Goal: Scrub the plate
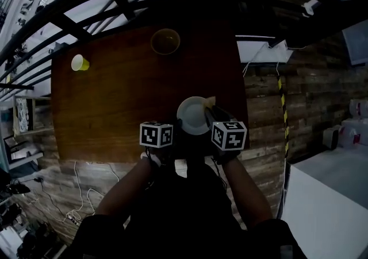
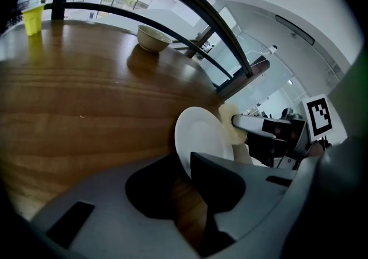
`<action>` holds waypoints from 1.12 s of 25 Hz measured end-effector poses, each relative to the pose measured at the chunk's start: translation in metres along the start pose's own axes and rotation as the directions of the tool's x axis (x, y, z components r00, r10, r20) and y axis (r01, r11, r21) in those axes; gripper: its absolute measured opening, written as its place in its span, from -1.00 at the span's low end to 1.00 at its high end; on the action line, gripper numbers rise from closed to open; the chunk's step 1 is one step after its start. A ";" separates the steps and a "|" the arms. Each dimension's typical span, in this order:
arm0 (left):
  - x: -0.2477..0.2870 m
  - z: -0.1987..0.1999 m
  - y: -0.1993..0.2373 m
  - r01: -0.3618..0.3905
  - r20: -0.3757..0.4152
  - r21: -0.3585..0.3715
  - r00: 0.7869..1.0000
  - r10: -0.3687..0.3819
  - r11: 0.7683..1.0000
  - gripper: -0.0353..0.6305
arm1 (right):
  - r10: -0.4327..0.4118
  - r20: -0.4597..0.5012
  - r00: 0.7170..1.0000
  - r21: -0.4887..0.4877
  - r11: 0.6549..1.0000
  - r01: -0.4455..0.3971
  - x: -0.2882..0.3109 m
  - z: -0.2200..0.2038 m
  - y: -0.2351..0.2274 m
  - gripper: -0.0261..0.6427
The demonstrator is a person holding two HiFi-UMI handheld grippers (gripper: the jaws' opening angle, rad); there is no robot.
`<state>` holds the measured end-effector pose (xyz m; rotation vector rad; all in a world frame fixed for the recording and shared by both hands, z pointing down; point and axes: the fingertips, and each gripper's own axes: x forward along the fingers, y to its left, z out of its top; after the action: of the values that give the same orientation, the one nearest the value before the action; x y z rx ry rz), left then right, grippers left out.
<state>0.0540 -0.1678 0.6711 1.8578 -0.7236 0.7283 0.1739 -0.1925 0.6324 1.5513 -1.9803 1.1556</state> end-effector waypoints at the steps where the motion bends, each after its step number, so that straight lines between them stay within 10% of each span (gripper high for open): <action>1: -0.001 0.001 -0.001 0.003 0.002 -0.002 1.000 -0.003 1.000 -0.64 | 0.004 0.004 1.000 0.002 1.000 -0.004 0.000 0.001 0.003 -0.58; 15: -0.009 -0.012 0.004 0.104 0.015 -0.082 0.995 -0.103 0.991 -0.64 | 0.208 -0.090 0.974 -0.047 0.976 -0.213 0.035 -0.019 0.112 -0.58; 21: -0.012 -0.013 0.011 0.121 0.041 -0.102 0.992 -0.117 0.987 -0.66 | 0.285 -0.091 0.954 0.119 0.955 -0.274 0.047 -0.026 0.113 -0.58; 28: -0.012 -0.013 0.010 0.093 0.016 -0.093 0.996 -0.092 0.991 -0.66 | 0.224 -0.092 0.970 0.097 0.972 -0.215 0.040 -0.028 0.095 -0.58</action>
<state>0.0369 -0.1572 0.6722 1.7987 -0.6639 0.6144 0.0675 -0.1903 0.6419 1.3075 -2.0982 1.3957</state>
